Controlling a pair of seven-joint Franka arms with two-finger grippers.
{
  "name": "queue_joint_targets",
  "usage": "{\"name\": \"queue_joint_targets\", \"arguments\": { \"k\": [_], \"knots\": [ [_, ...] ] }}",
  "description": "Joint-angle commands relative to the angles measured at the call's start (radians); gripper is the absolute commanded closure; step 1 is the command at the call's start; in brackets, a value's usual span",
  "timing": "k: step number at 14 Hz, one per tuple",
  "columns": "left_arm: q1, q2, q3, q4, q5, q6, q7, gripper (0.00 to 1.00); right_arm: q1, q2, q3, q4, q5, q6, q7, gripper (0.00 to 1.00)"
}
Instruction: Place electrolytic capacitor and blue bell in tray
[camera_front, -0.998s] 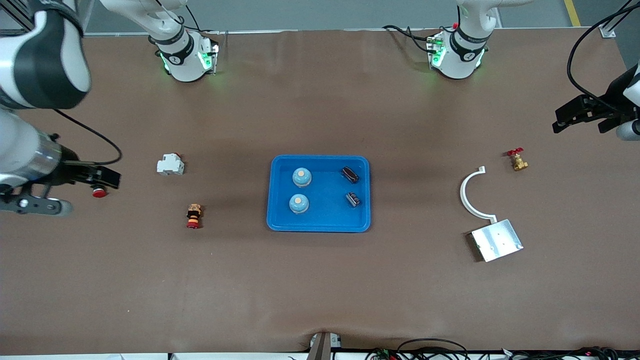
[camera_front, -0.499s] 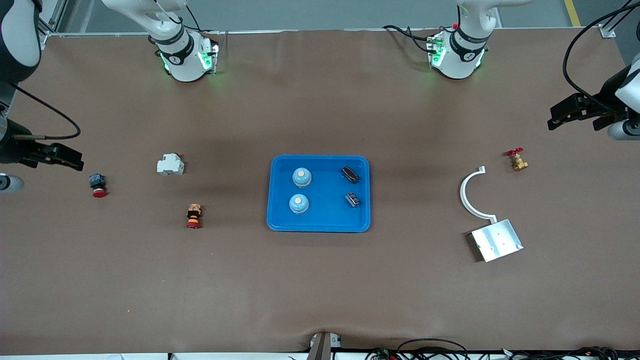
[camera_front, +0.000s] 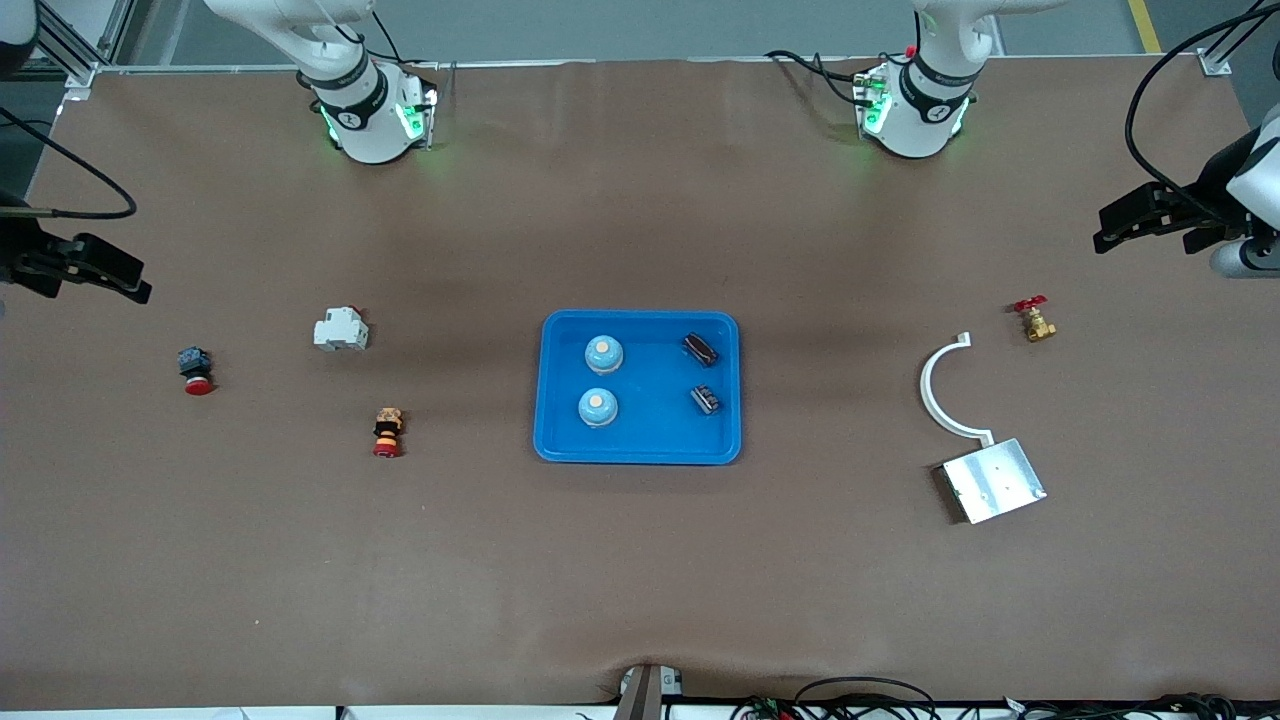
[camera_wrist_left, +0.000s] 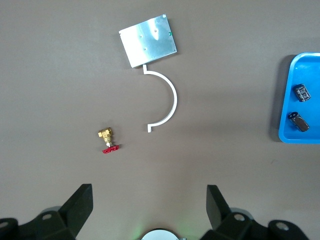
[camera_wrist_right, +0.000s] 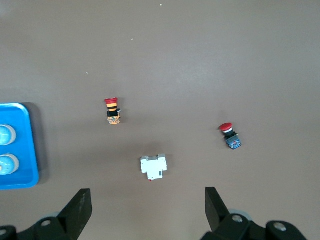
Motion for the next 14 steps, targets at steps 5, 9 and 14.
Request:
{"name": "queue_joint_targets", "arguments": {
  "k": [5,9,14],
  "knots": [
    [0.007,0.003,-0.005,0.015,0.0,-0.014,-0.009,0.0,-0.03,-0.106,0.008,-0.137,0.028,0.051,-0.011,0.0],
    [0.005,0.003,-0.005,0.026,0.001,-0.013,-0.011,0.0,-0.036,-0.108,0.009,-0.139,0.03,0.047,-0.009,0.0],
    [0.005,0.005,-0.005,0.029,0.006,-0.013,-0.015,0.0,-0.036,-0.106,0.008,-0.137,0.028,0.049,-0.011,0.0]
  ]
}}
